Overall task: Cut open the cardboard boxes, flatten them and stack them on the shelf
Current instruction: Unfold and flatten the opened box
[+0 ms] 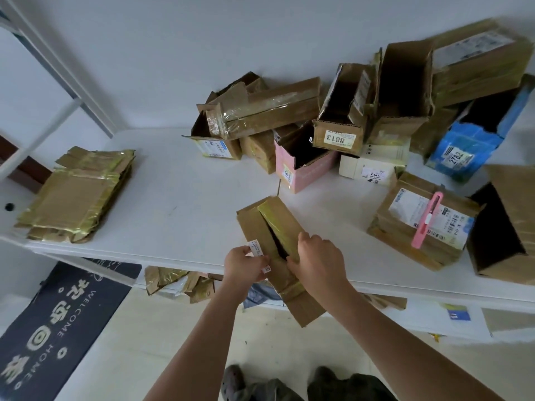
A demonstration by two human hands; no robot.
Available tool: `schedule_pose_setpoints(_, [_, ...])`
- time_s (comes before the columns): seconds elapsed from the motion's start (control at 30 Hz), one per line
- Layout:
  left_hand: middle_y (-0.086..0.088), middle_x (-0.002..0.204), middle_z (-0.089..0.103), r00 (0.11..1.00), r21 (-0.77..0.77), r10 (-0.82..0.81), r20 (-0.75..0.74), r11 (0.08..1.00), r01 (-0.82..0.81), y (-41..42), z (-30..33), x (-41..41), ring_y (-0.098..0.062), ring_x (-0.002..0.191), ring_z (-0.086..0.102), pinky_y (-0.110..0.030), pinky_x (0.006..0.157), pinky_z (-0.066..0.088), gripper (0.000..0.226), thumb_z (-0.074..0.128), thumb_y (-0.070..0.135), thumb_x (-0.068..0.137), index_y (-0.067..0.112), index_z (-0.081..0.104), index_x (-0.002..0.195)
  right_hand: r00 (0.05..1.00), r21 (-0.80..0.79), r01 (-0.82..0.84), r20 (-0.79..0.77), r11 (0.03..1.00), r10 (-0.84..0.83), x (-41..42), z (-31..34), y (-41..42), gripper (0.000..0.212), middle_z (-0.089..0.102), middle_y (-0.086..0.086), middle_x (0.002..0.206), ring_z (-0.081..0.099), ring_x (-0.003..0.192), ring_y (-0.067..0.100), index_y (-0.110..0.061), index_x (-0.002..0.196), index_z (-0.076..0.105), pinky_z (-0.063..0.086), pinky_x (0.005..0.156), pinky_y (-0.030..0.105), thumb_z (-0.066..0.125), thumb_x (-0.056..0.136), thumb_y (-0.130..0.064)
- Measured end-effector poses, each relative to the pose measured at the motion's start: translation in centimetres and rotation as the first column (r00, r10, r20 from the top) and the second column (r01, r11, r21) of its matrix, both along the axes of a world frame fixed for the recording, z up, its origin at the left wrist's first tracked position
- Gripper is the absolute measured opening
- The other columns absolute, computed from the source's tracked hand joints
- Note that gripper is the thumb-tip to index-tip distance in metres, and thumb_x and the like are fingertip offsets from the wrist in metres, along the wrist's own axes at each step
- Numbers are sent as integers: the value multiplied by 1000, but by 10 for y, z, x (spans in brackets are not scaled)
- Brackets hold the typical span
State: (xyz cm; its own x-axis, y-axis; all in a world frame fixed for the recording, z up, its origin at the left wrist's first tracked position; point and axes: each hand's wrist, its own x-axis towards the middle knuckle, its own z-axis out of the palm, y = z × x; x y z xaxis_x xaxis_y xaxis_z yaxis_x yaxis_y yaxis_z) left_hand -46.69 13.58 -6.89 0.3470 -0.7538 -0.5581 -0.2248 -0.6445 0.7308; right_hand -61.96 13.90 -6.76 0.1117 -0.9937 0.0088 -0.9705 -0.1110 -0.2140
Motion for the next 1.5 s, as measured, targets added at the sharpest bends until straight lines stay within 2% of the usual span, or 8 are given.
schedule_pose_setpoints(0.3, [-13,119,66,998,2,-32,57,999,32,6,0,4,-32,96,69,-43,82,61,37,72,12,87,4,64,122,863,164,-77,504,984,-16,-32,19,-15,40,40,-4,52,37,41,7,-15,60,40,27,41,15,48,99,-23])
schedule_pose_setpoints(0.5, [-12,117,63,998,13,-36,48,999,36,8,9,3,-29,94,67,-40,77,61,36,72,9,87,4,62,121,748,372,-117,643,921,-165,-72,20,1,39,30,-1,64,30,57,10,-14,71,37,25,53,20,36,106,-31])
schedule_pose_setpoints(0.77, [-8,104,64,996,-83,-45,-72,996,39,-5,43,-6,-25,96,64,-42,80,59,32,74,17,83,11,58,110,743,61,-194,661,979,106,-56,67,14,38,33,-4,58,32,50,6,-18,67,35,28,51,21,40,105,-21])
schedule_pose_setpoints(0.93, [-6,108,59,984,-118,-60,167,990,80,-9,56,-9,-26,98,61,-45,89,57,43,74,28,85,5,55,116,762,-5,-196,629,981,155,-52,78,10,36,34,-3,59,29,49,6,-15,69,37,27,51,22,41,105,-19])
schedule_pose_setpoints(1.13, [-8,110,73,945,-157,37,-324,983,-93,3,49,27,-24,94,71,-32,68,59,41,71,1,86,6,58,125,812,-87,-74,573,993,110,-70,82,-1,32,32,-3,55,30,43,8,-6,70,39,29,45,19,45,102,-10])
schedule_pose_setpoints(1.23, [-13,145,44,989,-280,107,105,957,-74,8,38,38,-31,127,51,-48,103,47,104,87,13,72,12,21,152,905,-111,-103,401,988,140,-64,82,-4,27,34,-9,52,29,42,5,-9,74,41,22,42,19,49,99,-7])
schedule_pose_setpoints(1.33, [-10,153,26,786,-312,-40,617,904,291,14,33,42,-32,139,32,-49,114,32,116,86,37,72,19,9,156,936,-87,-186,286,979,203,-50,82,-5,44,53,-14,61,52,55,4,-27,68,31,30,45,22,51,92,4])
schedule_pose_setpoints(1.5, [-1,128,57,853,-369,-84,515,876,310,15,30,40,-26,114,57,-36,79,47,79,74,33,85,28,26,148,906,-83,-262,321,962,274,-28,83,-7,18,64,-11,75,62,69,8,-19,83,51,48,58,36,52,98,-8])
